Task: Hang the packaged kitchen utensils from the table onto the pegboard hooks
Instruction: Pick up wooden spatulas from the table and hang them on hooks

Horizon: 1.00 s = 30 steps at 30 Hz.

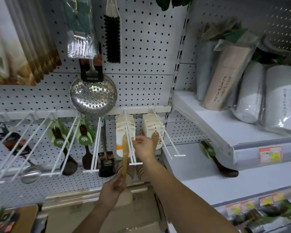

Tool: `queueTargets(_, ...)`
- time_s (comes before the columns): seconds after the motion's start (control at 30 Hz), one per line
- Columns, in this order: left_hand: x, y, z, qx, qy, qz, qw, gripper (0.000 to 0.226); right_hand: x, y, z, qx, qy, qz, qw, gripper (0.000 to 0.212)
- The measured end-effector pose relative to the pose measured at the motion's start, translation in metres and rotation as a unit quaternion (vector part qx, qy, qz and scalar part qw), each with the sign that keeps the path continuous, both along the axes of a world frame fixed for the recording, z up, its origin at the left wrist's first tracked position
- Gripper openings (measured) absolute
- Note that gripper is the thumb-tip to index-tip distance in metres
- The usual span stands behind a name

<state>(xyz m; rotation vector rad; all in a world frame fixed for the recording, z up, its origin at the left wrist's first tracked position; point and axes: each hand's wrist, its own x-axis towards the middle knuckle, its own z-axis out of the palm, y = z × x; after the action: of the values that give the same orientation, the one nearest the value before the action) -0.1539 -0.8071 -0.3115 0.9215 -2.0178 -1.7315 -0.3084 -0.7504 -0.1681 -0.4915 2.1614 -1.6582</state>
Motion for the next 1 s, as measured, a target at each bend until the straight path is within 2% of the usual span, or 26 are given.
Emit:
queueTargets(0.1, 0.011, 0.003, 0.002, 0.009, -0.025, 0.014, 1.000, 0.053, 0.009, 0.010, -0.001, 0.018, -0.004, -0.001, 1.000, 0.030)
queueTargets(0.17, 0.024, 0.004, 0.004, -0.039, -0.059, 0.019, 0.997, 0.048, 0.018, 0.023, -0.003, 0.051, 0.014, 0.014, 0.999, 0.040)
queueTargets(0.27, 0.053, 0.004, 0.014, -0.141, -0.115, 0.009, 0.983, 0.046, 0.034, 0.056, -0.007, 0.126, 0.074, 0.058, 0.988, 0.037)
queueTargets(0.37, 0.091, 0.000, 0.030, -0.259, -0.182, 0.005, 0.949, 0.055, 0.048, 0.086, -0.017, 0.233, 0.208, 0.174, 0.934, 0.039)
queueTargets(0.5, 0.156, 0.000, 0.063, -0.366, -0.281, 0.041, 0.886, 0.067, 0.065, 0.093, -0.032, 0.323, 0.299, 0.305, 0.844, 0.047)
queueTargets(0.63, 0.232, 0.010, 0.082, -0.390, -0.354, 0.065, 0.847, 0.085, 0.114, 0.078, -0.041, 0.316, 0.396, 0.380, 0.774, 0.067)
queueTargets(0.7, 0.270, 0.017, 0.087, -0.393, -0.393, 0.071, 0.828, 0.096, 0.149, 0.069, -0.042, 0.289, 0.415, 0.416, 0.756, 0.075)
queueTargets(0.8, 0.326, 0.030, 0.097, -0.382, -0.428, 0.094, 0.814, 0.103, 0.205, 0.056, -0.041, 0.242, 0.419, 0.476, 0.734, 0.076)
queueTargets(0.87, 0.361, 0.039, 0.103, -0.370, -0.444, 0.118, 0.807, 0.101, 0.242, 0.048, -0.041, 0.225, 0.426, 0.509, 0.714, 0.079)
queueTargets(0.93, 0.394, 0.045, 0.112, -0.366, -0.462, 0.141, 0.795, 0.090, 0.277, 0.038, -0.040, 0.212, 0.430, 0.532, 0.698, 0.083)
queueTargets(1.0, 0.428, 0.048, 0.119, -0.354, -0.484, 0.156, 0.785, 0.093, 0.311, 0.026, -0.039, 0.201, 0.436, 0.549, 0.684, 0.091)
